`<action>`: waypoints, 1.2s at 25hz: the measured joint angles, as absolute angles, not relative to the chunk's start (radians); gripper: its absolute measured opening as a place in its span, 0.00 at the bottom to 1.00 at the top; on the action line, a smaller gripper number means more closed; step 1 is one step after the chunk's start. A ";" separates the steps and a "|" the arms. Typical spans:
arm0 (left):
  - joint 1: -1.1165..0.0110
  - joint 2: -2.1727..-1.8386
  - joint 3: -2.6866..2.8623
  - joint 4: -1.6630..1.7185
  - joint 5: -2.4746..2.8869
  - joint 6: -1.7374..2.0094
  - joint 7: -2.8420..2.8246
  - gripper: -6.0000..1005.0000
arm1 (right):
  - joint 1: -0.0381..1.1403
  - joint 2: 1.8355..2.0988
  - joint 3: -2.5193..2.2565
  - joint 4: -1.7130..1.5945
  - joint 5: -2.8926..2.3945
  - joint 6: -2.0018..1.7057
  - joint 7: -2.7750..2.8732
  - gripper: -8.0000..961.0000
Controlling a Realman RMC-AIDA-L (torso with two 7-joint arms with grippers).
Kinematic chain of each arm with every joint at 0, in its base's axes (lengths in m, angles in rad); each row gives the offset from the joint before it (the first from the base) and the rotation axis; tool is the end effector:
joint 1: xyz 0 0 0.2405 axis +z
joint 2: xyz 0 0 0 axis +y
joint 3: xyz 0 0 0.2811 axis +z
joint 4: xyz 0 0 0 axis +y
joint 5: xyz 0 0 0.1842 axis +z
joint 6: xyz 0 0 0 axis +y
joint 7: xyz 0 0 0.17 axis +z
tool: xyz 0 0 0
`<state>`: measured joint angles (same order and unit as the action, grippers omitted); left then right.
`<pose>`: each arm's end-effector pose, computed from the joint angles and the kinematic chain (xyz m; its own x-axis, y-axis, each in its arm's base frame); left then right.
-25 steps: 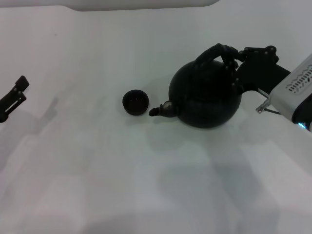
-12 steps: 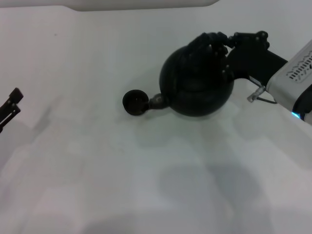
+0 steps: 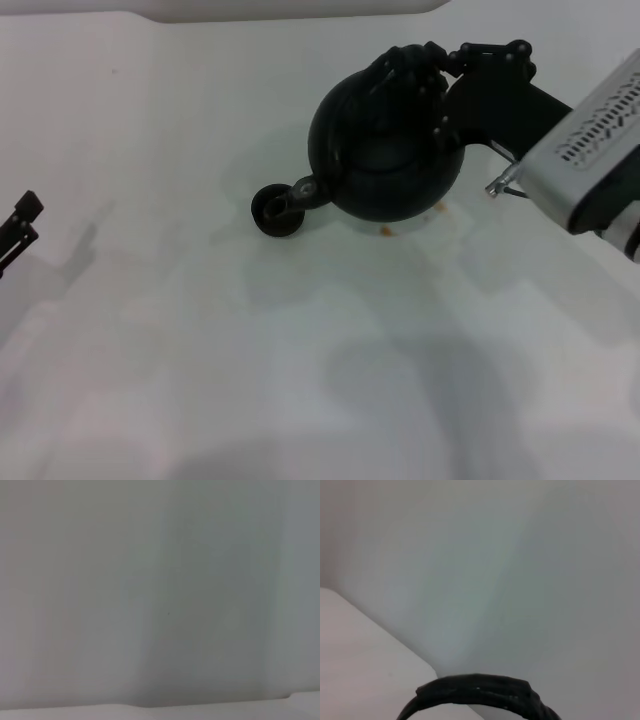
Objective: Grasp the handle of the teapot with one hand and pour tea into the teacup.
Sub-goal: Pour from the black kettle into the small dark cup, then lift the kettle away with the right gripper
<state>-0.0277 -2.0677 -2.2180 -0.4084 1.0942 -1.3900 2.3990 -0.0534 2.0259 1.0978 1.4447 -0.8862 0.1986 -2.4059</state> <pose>-0.3758 0.2243 0.0054 0.6542 0.1207 0.7466 0.7203 -0.4004 -0.5665 0.2086 0.2897 -0.0575 0.9423 0.0324 -0.3333 -0.2572 -0.5675 -0.7822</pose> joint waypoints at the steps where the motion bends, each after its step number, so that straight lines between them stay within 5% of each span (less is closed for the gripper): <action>1: -0.029 -2.068 -2.218 -0.408 1.094 -1.390 2.399 0.86 | -0.050 2.026 1.092 1.447 -0.886 0.182 -2.410 0.12; 30: -0.042 -2.071 -2.211 -0.406 1.095 -1.353 2.399 0.86 | 0.048 2.028 0.955 1.502 -0.907 -0.209 -2.411 0.12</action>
<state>-0.0423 -2.0709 -2.2110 -0.4064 1.0952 -1.3526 2.3992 0.0476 2.0279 0.9554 1.5016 -0.9075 -0.2093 -2.4112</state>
